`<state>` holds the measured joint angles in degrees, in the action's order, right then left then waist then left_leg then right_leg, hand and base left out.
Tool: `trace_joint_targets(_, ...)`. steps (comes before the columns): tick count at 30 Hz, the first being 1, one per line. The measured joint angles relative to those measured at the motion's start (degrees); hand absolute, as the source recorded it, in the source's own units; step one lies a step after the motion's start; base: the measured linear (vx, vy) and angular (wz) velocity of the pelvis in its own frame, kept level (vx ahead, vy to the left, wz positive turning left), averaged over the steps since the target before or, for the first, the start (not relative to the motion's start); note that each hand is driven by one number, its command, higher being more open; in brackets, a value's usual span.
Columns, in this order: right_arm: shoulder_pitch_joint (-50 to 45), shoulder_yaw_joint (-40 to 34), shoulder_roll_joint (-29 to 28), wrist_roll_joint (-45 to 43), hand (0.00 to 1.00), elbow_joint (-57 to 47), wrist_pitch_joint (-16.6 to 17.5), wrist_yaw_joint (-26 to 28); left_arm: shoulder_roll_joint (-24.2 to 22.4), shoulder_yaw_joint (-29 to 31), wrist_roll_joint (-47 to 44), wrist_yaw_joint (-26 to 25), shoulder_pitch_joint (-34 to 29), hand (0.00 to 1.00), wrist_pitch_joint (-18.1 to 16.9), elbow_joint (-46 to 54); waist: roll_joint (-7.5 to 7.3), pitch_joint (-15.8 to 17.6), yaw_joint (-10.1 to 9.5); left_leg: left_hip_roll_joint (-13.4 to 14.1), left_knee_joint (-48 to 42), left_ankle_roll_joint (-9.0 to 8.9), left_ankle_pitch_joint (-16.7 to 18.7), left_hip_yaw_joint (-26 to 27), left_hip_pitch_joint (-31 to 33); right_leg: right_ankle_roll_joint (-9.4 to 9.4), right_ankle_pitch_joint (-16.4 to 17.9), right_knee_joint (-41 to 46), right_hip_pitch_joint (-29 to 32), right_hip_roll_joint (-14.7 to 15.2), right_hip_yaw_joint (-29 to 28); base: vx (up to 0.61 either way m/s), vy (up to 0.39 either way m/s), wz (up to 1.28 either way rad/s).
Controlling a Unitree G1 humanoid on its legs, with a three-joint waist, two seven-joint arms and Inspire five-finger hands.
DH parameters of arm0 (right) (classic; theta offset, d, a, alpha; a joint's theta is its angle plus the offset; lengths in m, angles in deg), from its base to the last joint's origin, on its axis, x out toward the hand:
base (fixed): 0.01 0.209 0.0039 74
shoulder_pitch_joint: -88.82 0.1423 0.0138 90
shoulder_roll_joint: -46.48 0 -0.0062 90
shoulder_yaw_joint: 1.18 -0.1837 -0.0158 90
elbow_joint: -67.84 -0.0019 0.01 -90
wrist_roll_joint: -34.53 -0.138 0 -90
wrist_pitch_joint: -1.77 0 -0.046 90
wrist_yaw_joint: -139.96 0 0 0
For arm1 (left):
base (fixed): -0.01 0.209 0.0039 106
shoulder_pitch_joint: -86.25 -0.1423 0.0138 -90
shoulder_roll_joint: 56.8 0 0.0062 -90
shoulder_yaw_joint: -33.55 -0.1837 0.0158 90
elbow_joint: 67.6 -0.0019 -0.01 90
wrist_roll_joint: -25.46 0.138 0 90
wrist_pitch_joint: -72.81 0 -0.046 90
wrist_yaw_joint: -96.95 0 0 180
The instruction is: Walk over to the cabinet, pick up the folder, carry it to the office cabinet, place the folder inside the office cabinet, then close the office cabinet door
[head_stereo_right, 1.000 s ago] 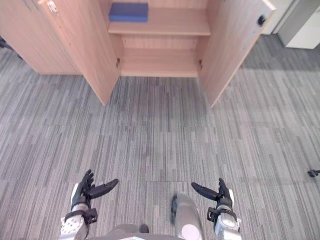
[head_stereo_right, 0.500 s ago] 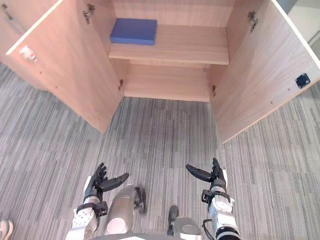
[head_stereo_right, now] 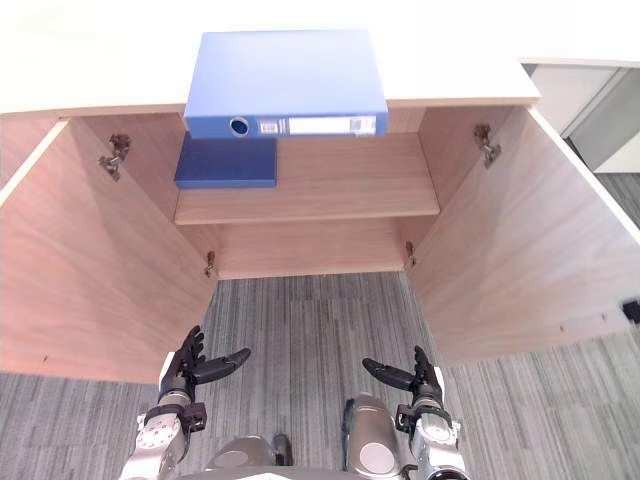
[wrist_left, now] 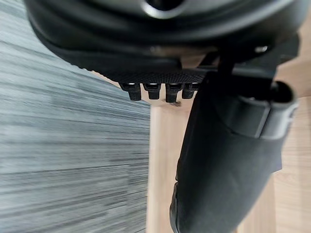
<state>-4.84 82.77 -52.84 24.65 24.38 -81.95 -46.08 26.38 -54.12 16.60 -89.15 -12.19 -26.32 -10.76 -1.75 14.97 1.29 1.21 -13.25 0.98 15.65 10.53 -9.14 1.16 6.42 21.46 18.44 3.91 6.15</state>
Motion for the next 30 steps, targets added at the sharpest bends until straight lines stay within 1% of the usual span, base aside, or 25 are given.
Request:
trace_joint_targets(1,-1.1,-0.1,0.1,0.0,1.0,0.1,0.0,0.0,0.1,0.0,0.0,0.1,-0.3,1.0,0.0,-0.1,-0.54,-0.3,0.15,-0.1,-0.9,-1.74,1.3,-0.7,-0.7,-2.19,-7.4,-0.6,0.1,-0.2,-0.9,0.59,-0.151,0.39)
trace_joint_targets(2,-0.9,-0.5,1.5,0.0,1.0,1.5,-0.7,0.0,-1.8,0.1,0.3,0.0,0.1,1.0,0.5,-1.9,1.76,-1.4,-0.38,2.3,-5.6,-3.29,1.5,-1.8,0.3,-2.77,-3.7,2.9,0.1,-1.1,0.6,0.48,-0.141,0.19)
trace_joint_targets(3,-1.0,-0.5,1.5,-0.1,1.0,1.0,-0.7,-0.1,-2.0,-0.1,0.6,0.1,0.0,1.0,0.5,-1.8,1.66,-1.6,-0.31,2.8,-9.3,-4.41,0.7,-2.0,2.0,-2.67,-2.3,2.5,-0.7,-1.0,0.7,0.71,-0.222,0.14)
trace_joint_targets(4,-1.3,-0.5,1.7,-0.1,1.0,-0.3,-0.7,-0.1,-2.8,-0.4,0.6,0.1,0.2,1.0,0.6,-1.5,1.99,-1.3,-0.1,4.5,-21.5,-6.17,-1.8,-2.1,7.3,-3.16,-1.4,1.0,-2.8,-1.4,1.0,0.64,-0.193,0.09)
trace_joint_targets(5,-1.6,-0.5,1.4,-0.3,1.0,-1.2,-0.7,-0.2,-3.8,-0.4,0.6,0.2,0.1,1.0,0.6,-0.6,2.18,-1.3,-0.65,7.4,-32.7,-6.73,-2.3,-1.7,12.2,-3.57,-1.1,-1.6,-6.4,-2.4,1.2,0.61,-0.181,0.06)
trace_joint_targets(6,-1.9,-0.5,1.0,-0.3,1.0,-1.6,-0.7,-0.3,-4.0,-0.6,0.6,0.3,-0.1,1.0,0.6,-0.4,2.14,-1.3,-0.85,8.7,-36.3,-6.77,-1.7,-1.3,13.6,-3.78,-1.0,-2.8,-8.5,-2.7,1.3,0.46,-0.115,-0.08)
trace_joint_targets(7,-2.8,-0.5,0.4,-0.8,1.0,-3.3,-0.6,-0.5,-4.3,-1.4,0.6,0.7,-0.3,1.0,0.6,-0.2,1.86,-1.3,-1.52,10.4,-39.3,-5.91,-0.6,-0.2,15.2,-4.12,-0.8,-4.7,-12.3,-2.9,1.3,0.33,-0.052,-0.14)
trace_joint_targets(8,-3.3,-0.7,0.2,-1.3,1.0,-4.9,-0.4,-0.6,-4.5,-1.8,0.6,1.1,-0.3,1.0,0.6,0.3,1.57,-1.4,-1.92,11.0,-38.3,-4.95,0.0,0.6,16.3,-4.11,-0.8,-6.1,-14.4,-2.7,0.8,0.37,-0.022,-0.3)
trace_joint_targets(10,-3.1,-2.1,-0.4,-1.5,1.0,-6.3,0.5,-0.5,-4.8,-2.3,0.6,1.2,-0.3,1.0,0.4,2.0,1.47,-1.7,-2.21,10.5,-28.7,-4.84,0.0,1.0,17.9,-4.04,-0.7,-8.4,-16.7,-2.0,0.1,0.36,0.059,-0.33)
trace_joint_targets(11,-2.5,-3.1,-0.4,-1.5,1.0,-6.0,0.7,-0.5,-4.8,-2.5,0.6,1.2,0.1,1.0,0.4,2.0,1.95,-1.9,-2.07,9.5,-17.8,-5.16,-1.6,0.6,17.9,-3.23,-0.4,-9.0,-17.3,-1.8,-0.4,0.24,0.125,-0.22)
trace_joint_targets(12,-2.3,-4.0,0.0,-1.5,1.0,-5.2,0.6,-0.6,-5.0,-2.5,0.5,1.2,0.2,1.0,0.4,2.2,3.21,-2.7,-1.71,9.0,-6.7,-4.76,-9.7,-0.5,17.6,-1.61,0.6,-9.0,-17.5,-2.4,-0.8,0.27,0.202,-0.22)
trace_joint_targets(13,-2.0,-5.1,-0.1,-1.5,1.0,-3.3,0.4,-0.7,-4.6,-2.6,0.5,1.1,0.5,1.0,0.5,2.3,3.24,-3.1,-1.77,8.5,-3.5,-5.32,-10.9,-0.9,16.8,-0.32,1.5,-9.0,-17.8,-2.5,-1.5,0.22,0.166,-0.08)
trace_joint_targets(15,-2.2,-5.2,-0.2,-1.5,1.0,-2.6,0.2,-0.8,-4.2,-2.6,0.5,1.1,0.4,1.0,0.5,3.0,2.43,-3.4,-1.67,7.0,-1.1,-4.82,-11.7,-0.7,15.7,-0.07,1.4,-9.1,-17.8,-1.3,-1.5,0.17,0.128,0.07)
trace_joint_targets(16,-3.1,-5.4,-0.2,-1.5,1.0,-2.4,0.1,-0.8,-3.9,-2.7,0.5,1.1,0.0,1.0,0.5,4.4,1.8,-3.5,-1.64,5.9,1.1,-4.37,-12.4,-0.5,14.6,0.56,1.8,-9.5,-18.3,-0.1,-1.4,0.14,0.112,0.19)
trace_joint_targets(17,-4.2,-5.8,-0.2,-1.7,1.0,-2.2,0.1,-0.7,-3.6,-2.6,0.5,1.0,-1.2,1.0,0.5,7.7,1.67,-3.6,-1.54,4.1,3.7,-3.74,-13.2,-0.5,13.2,1.03,2.1,-10.3,-19.0,1.4,-1.4,0.13,0.097,0.19)
trace_joint_targets(19,-4.3,-5.9,-0.2,-1.8,1.0,-1.2,0.1,-0.6,-3.1,-1.8,0.6,1.0,-2.8,1.0,0.5,11.8,1.7,-3.6,-1.42,3.0,6.0,-3.34,-14.0,-0.6,12.0,1.45,1.8,-11.4,-19.8,2.2,-1.1,0.09,0.066,0.15)
trace_joint_targets(23,-4.2,-6.1,-0.2,-1.8,1.0,-0.2,0.1,-0.6,-2.2,-1.1,1.1,0.0,-4.7,1.0,0.3,18.8,1.69,-3.6,-1.53,1.9,9.2,-3.05,-15.1,-1.9,9.7,1.89,1.5,-12.8,-22.0,2.5,-0.2,0.05,0.015,0.18)
trace_joint_targets(25,-3.9,-6.7,-0.1,-1.7,1.0,-0.2,0.3,-0.3,-1.5,-1.7,6.2,-0.1,-7.9,1.0,-0.3,26.9,1.72,-3.8,-1.79,1.8,11.4,-3.03,-16.3,-2.5,8.2,1.9,1.5,-12.9,-22.8,2.4,0.3,-0.02,-0.021,0.16)
trace_joint_targets(27,-3.8,-7.0,0.0,-1.5,1.0,-0.1,0.3,-0.2,-1.1,-1.8,8.5,-0.3,-9.3,1.0,-0.6,30.6,1.76,-4.2,-1.83,1.7,12.7,-3.0,-17.1,-2.8,7.8,1.92,1.5,-12.9,-22.8,2.4,0.5,-0.05,-0.015,0.08)
trace_joint_targets(30,-4.1,-7.0,0.0,-1.1,1.0,0.2,0.5,-0.2,-0.1,-2.8,13.7,-1.9,-11.4,1.0,-1.5,36.0,1.79,-4.9,-1.89,1.4,14.3,-2.56,-18.1,-3.2,7.0,1.96,1.5,-12.9,-23.0,2.4,0.6,-0.06,0.0,0.05)
